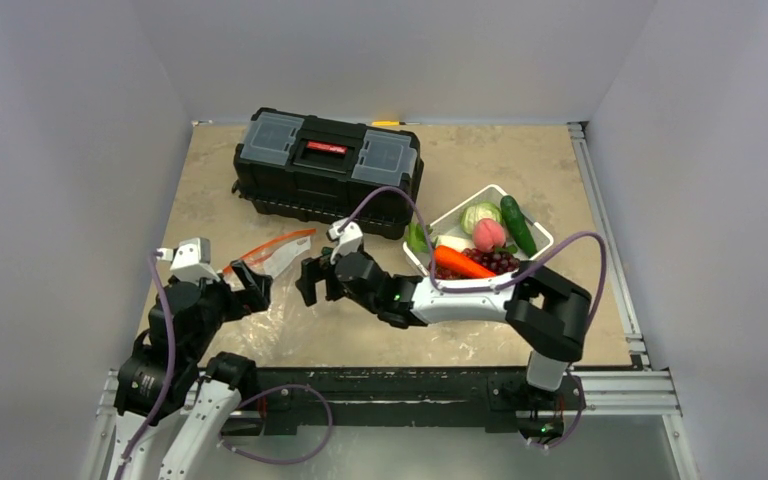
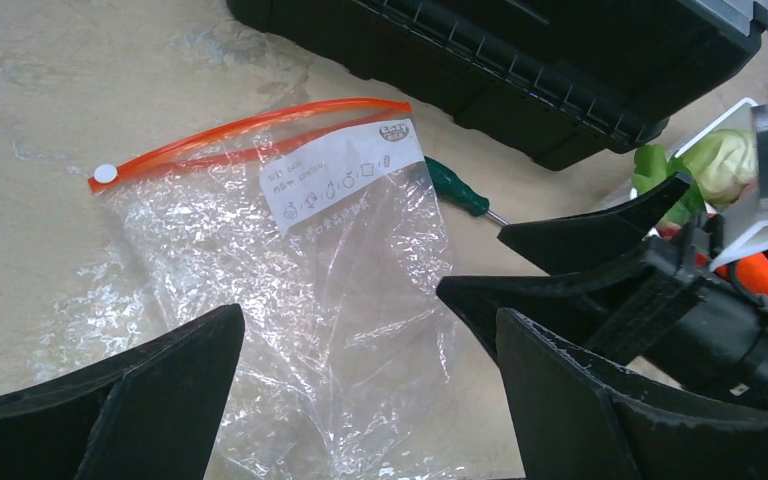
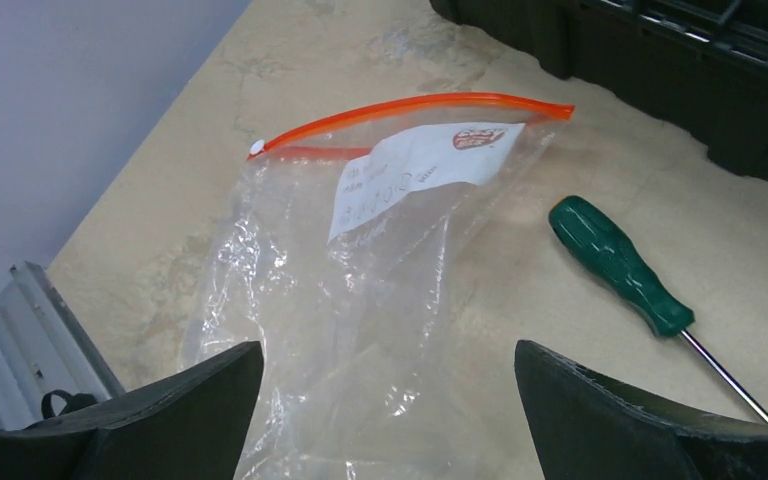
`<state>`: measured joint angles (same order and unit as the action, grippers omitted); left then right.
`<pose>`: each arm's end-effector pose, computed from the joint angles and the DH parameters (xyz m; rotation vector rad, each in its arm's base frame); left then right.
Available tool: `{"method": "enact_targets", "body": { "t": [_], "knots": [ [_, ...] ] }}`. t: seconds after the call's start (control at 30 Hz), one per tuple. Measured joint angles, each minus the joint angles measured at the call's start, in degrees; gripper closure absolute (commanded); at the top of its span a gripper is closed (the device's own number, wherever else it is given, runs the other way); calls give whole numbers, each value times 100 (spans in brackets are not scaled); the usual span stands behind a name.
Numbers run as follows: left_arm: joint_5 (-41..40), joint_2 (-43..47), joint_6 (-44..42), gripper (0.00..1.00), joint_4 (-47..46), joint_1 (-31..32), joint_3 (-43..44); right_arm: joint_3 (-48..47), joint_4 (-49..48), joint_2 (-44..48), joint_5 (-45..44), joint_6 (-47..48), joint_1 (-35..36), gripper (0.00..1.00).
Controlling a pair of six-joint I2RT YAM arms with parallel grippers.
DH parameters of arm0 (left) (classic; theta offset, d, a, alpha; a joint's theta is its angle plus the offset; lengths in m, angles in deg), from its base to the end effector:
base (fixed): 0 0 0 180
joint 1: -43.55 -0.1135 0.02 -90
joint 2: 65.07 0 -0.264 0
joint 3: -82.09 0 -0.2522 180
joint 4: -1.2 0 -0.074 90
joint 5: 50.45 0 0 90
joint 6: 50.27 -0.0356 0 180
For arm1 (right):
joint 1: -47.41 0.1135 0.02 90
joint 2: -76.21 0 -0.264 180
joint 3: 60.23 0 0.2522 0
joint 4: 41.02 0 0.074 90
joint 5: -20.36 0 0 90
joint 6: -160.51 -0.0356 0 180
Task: Place the food in the zip-top bag and seal the zipper
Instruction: Pick up the zipper food storage bag at the center of the board.
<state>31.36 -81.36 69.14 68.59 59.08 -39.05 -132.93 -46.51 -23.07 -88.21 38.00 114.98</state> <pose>0.0510 -0.0089 0.3123 -0.3351 1.9894 -0.3591 0.1588 0.3549 0.2224 -0.3890 1.9772 0.8429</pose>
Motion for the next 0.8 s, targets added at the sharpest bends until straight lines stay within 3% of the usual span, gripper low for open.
{"method": "enact_targets", "body": {
  "t": [0.1,0.2,0.3,0.47,0.6,0.8],
  "knots": [
    [-13,44,0,4,-2,0,0,-389,-24,-455,-319,105,101,10],
    [-11,44,0,4,-7,0,-2,-940,87,-1054,-529,199,109,28],
    [-9,42,2,4,-22,0,-2,-1180,153,-1438,-590,317,107,63],
    [-9,-7,2,4,-39,0,-2,-1191,269,-1650,-595,531,129,99],
    [-48,-92,166,5,-13,0,-2,-1189,321,-1537,-682,756,210,100],
    [267,-356,1320,5,376,0,166,-1080,385,-713,-1102,1432,509,100]
  ]
}}
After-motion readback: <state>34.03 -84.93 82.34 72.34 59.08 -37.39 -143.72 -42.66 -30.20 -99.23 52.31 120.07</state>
